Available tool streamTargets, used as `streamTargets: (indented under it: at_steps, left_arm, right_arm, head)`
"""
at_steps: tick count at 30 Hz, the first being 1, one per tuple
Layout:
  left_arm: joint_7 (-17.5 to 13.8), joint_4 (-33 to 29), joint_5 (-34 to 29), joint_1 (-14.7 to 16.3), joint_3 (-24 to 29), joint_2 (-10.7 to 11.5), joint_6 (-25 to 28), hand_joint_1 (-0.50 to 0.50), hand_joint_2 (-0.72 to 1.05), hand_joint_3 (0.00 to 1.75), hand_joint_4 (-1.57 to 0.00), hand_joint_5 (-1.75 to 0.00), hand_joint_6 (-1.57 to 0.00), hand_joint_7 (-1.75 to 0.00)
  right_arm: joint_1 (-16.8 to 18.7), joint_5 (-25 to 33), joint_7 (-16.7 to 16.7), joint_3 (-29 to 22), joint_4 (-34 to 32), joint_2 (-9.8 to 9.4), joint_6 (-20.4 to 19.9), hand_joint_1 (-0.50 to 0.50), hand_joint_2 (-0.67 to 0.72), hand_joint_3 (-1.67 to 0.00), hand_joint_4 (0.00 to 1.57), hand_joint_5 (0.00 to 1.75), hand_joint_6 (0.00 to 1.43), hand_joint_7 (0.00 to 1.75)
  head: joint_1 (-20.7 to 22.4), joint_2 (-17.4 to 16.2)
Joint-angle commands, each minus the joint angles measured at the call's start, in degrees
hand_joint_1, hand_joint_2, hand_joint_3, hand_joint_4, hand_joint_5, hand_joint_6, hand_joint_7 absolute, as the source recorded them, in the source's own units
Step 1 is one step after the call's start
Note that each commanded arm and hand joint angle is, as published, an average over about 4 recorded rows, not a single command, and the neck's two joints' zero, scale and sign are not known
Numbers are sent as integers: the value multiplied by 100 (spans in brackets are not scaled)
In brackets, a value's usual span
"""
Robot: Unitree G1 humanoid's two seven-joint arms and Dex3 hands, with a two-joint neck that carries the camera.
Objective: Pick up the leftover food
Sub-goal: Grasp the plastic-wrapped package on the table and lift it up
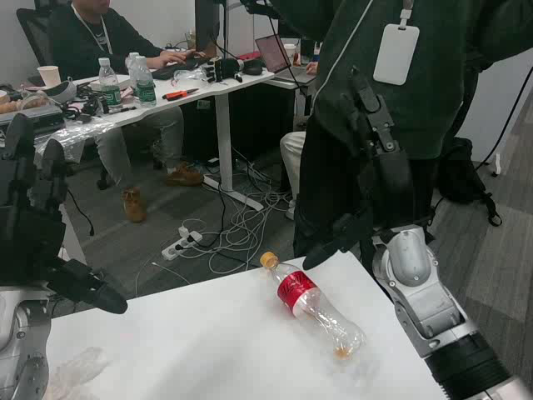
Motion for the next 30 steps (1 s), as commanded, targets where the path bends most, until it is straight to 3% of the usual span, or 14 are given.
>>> streamTargets:
  at_steps: [1, 2, 3, 8, 21, 30]
  left_arm:
    - [1294, 855, 779, -187, -781, -281, -762, -50, -46, 0, 0, 0, 0, 0]
    - [1294, 856, 780, -187, -786, -281, -762, -50, -46, 0, 0, 0, 0, 0]
    - [1296, 856, 782, -187, -795, -281, -764, -50, -46, 0, 0, 0, 0, 0]
    - [1294, 852, 782, -178, -799, -281, -795, -50, -39, 0, 0, 0, 0, 0]
    - [1285, 861, 751, -178, -779, -254, -797, -50, -55, 0, 0, 0, 0, 0]
    - [1285, 902, 756, -178, -775, -254, -797, -50, -55, 0, 0, 0, 0, 0]
  right_arm:
    - [522, 705, 443, -502, 632, 51, -1543, -35, 47, -5, 0, 0, 0, 0]
    - [522, 707, 443, -499, 632, 45, -1543, -35, 47, -4, 0, 0, 0, 0]
    - [522, 709, 443, -494, 632, 34, -1543, -36, 47, -2, 0, 0, 0, 0]
    - [522, 711, 443, -488, 632, 23, -1543, -34, 50, 0, 0, 0, 0, 0]
    - [540, 696, 443, -453, 582, 133, -1538, -38, 47, 0, 0, 0, 0, 0]
    - [540, 661, 443, -428, 597, 63, -1477, -33, 47, 0, 0, 0, 0, 0]
  head:
    - [-738, -1561]
    - [-665, -1393]
    - [-443, -910]
    - [-481, -866]
    - [-532, -879]
    - [-403, -1118]
